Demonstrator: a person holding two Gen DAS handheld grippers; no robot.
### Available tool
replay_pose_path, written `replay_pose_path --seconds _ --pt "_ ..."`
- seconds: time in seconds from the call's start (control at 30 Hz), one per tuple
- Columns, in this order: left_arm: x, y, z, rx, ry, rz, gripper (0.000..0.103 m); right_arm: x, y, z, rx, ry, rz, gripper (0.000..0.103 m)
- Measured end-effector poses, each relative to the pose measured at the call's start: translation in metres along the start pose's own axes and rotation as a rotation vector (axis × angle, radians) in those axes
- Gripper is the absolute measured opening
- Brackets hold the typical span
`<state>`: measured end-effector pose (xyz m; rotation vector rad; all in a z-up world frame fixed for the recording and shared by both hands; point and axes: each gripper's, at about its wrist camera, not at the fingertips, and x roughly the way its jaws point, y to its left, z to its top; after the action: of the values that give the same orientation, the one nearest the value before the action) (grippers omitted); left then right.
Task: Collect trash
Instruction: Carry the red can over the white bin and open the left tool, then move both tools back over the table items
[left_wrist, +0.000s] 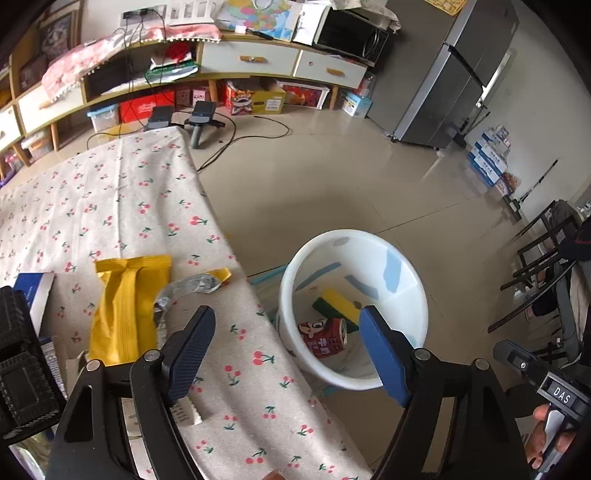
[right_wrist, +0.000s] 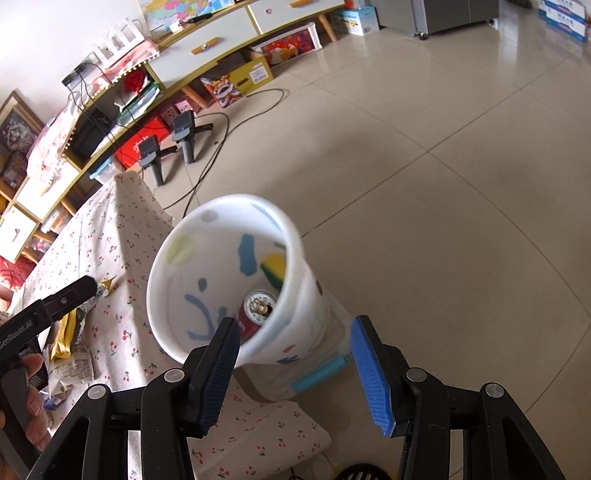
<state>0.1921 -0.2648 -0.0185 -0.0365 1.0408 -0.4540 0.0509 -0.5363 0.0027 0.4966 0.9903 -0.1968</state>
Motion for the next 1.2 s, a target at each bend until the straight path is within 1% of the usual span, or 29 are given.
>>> replay_pose_path --seconds 0.2,0.27,0.4,0.57,0.63,0.8,0.9,0.97,1.03,1.2 --pt "-0.031 0.030 -0.012 0.002 -0.026 0.060 0.089 -0.001 0.018 0.001 -0.035 -0.011 -0.003 0.056" --pt "-0.045 0.042 -0.018 -0.002 -0.038 0.078 0.090 -0.001 0.024 0.001 -0.043 -0.012 -0.004 0.060" --pt "-0.070 0.069 -0.030 -0.019 -0.047 0.113 0.092 -0.001 0.035 0.001 -0.060 -0.019 -0.002 0.064" --pt "-0.103 0.102 -0.046 -0.051 -0.076 0.130 0.095 0.003 0.056 0.001 -0.085 -0.024 -0.007 0.073" --pt "-0.114 0.113 -0.051 -0.057 -0.084 0.137 0.096 0.005 0.065 0.000 -0.097 -0.019 -0.015 0.074" --pt "-0.141 0.142 -0.062 -0.082 -0.109 0.159 0.097 0.012 0.094 -0.003 -0.135 -0.008 -0.014 0.075" --pt "-0.153 0.160 -0.068 -0.110 -0.121 0.167 0.098 0.017 0.115 -0.007 -0.170 -0.005 -0.006 0.078" --pt "-0.160 0.173 -0.073 -0.126 -0.127 0.176 0.102 0.022 0.130 -0.010 -0.197 0.003 -0.004 0.078" --pt "-0.166 0.187 -0.079 -0.141 -0.138 0.189 0.103 0.028 0.145 -0.014 -0.224 0.013 -0.001 0.079" --pt "-0.178 0.231 -0.096 -0.223 -0.148 0.210 0.103 0.043 0.183 -0.024 -0.294 0.038 0.000 0.079"
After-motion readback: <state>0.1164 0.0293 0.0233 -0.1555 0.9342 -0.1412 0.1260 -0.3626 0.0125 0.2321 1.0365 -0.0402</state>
